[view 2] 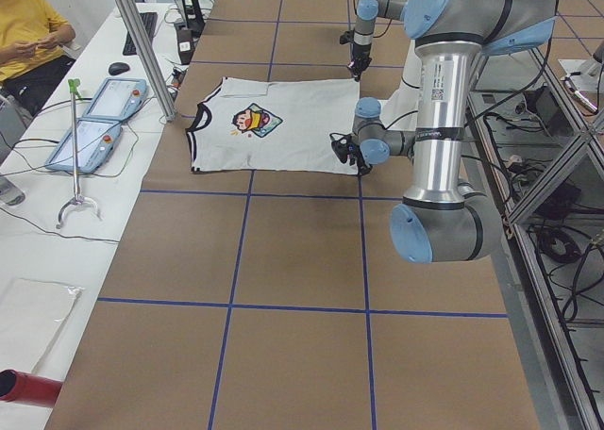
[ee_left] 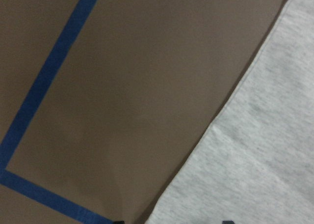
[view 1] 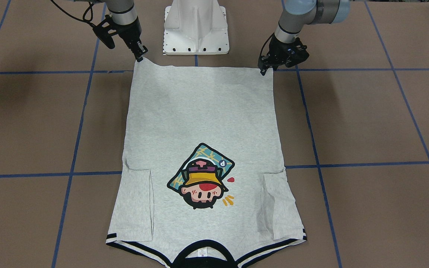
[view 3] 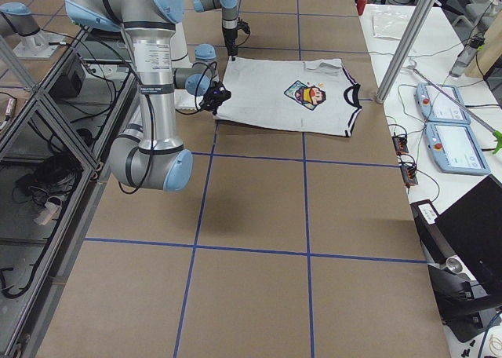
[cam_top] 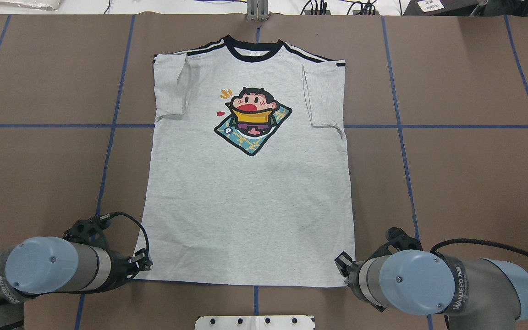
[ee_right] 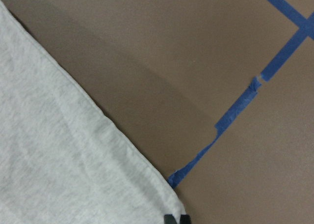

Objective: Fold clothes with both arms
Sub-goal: 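Grasp both hem corners with the left and right grippers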

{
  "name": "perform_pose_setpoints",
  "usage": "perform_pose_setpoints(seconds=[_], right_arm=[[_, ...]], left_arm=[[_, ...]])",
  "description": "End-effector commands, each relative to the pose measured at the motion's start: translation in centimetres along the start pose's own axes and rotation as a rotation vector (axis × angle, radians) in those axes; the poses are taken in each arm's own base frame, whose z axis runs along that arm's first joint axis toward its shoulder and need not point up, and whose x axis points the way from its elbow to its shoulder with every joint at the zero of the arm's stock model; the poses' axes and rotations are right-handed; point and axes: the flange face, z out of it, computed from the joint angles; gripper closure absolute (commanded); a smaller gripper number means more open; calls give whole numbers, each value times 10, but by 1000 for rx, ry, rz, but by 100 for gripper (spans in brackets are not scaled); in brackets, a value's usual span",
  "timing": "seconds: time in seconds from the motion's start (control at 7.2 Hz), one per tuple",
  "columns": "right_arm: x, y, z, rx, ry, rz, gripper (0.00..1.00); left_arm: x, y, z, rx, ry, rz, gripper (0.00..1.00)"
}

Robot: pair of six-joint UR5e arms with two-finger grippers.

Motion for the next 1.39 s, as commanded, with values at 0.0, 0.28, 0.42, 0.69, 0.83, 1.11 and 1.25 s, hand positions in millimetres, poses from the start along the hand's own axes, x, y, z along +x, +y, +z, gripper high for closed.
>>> perform_pose_setpoints(seconds=[0.0,0.28,0.42,0.69,0.83,1.11,1.25], right_arm=[[0,0,0,0,-1,0,100],[1,-3,0,4,1,1,100],[2,-6,-1,9,0,4,100],[13,-3,-1,5,18,-9,100],[34,1,-4,-3,40,-33,100],[56,6,-6,-11,68,-60,100],[59,4,-5,-7,73,-61,100]], left_arm=[[1,1,-3,-6,4,2,100],[10,8,-20,-11,10,4,100],[15,15,-35,-21,28,10,100],[27,28,-39,-42,51,22,100],[32,30,-41,-51,59,23,100],[41,45,-72,-133,98,5,100],[42,47,-78,-142,106,-57,100]])
